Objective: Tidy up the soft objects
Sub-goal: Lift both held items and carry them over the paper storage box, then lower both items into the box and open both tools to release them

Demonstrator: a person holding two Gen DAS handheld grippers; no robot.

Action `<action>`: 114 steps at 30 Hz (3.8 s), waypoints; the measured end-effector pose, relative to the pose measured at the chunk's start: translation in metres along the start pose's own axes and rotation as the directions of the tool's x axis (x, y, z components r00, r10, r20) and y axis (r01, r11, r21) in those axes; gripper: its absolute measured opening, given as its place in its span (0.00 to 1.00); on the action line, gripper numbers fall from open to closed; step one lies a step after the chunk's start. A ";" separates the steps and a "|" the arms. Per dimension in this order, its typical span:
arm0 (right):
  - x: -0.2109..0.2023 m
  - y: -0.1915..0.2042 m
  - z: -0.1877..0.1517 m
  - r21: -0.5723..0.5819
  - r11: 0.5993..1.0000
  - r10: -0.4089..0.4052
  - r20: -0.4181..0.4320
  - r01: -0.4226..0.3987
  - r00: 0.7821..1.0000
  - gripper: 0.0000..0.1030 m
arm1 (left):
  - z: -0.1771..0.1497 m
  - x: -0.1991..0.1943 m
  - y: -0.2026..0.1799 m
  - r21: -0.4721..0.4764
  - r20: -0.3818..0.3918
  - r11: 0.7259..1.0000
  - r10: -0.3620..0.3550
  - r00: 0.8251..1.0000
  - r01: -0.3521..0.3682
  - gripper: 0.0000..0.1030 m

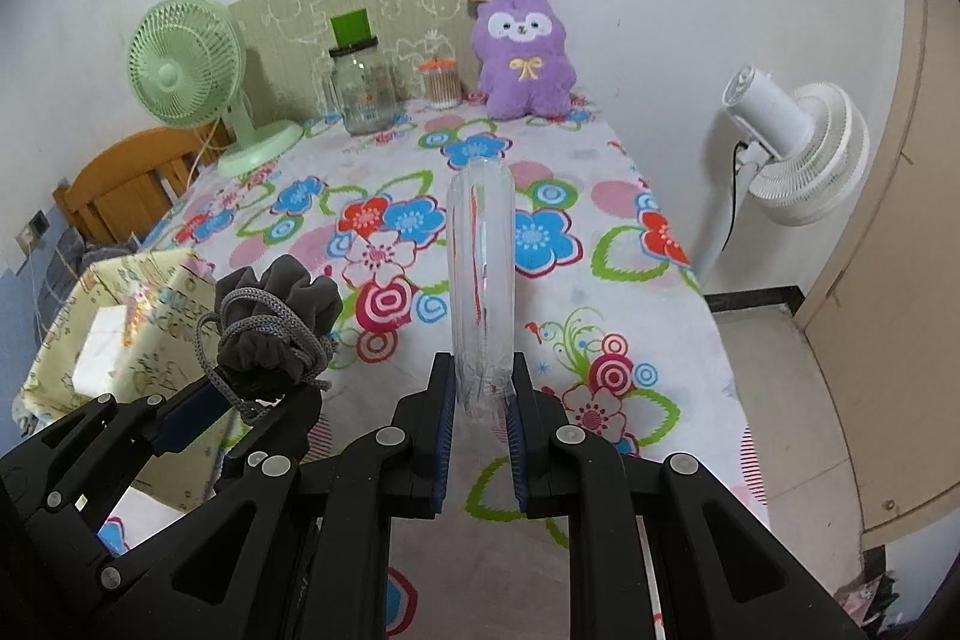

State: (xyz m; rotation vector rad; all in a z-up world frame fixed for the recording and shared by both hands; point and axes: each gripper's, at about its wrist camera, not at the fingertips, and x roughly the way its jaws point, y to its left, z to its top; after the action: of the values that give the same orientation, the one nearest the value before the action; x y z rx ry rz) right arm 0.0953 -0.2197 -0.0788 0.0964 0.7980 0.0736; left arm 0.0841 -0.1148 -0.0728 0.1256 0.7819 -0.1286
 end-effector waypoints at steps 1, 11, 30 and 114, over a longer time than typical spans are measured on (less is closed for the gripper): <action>-0.004 0.001 0.000 0.002 1.000 0.001 0.007 -0.001 1.000 0.18 | 0.001 -0.004 0.000 0.002 0.006 1.000 -0.004 1.000 0.004 0.30; -0.039 0.007 0.007 0.003 1.000 -0.018 0.052 0.018 0.998 0.18 | 0.007 -0.038 0.002 0.027 0.057 0.999 -0.034 0.998 0.033 0.30; -0.092 0.033 0.020 -0.016 1.000 -0.020 0.146 0.022 0.989 0.18 | 0.019 -0.086 0.023 0.050 0.153 0.998 -0.038 0.988 0.031 0.30; 0.026 0.241 0.000 -0.250 0.920 0.269 -0.158 -0.302 0.950 0.18 | -0.043 -0.007 0.218 -0.128 -0.073 0.987 0.093 0.993 -0.101 0.59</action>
State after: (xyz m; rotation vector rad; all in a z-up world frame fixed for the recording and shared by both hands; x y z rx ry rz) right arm 0.1061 0.0222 -0.0702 -0.0532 0.8836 0.4695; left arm 0.0844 0.1072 -0.0842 0.0430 0.8470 0.0198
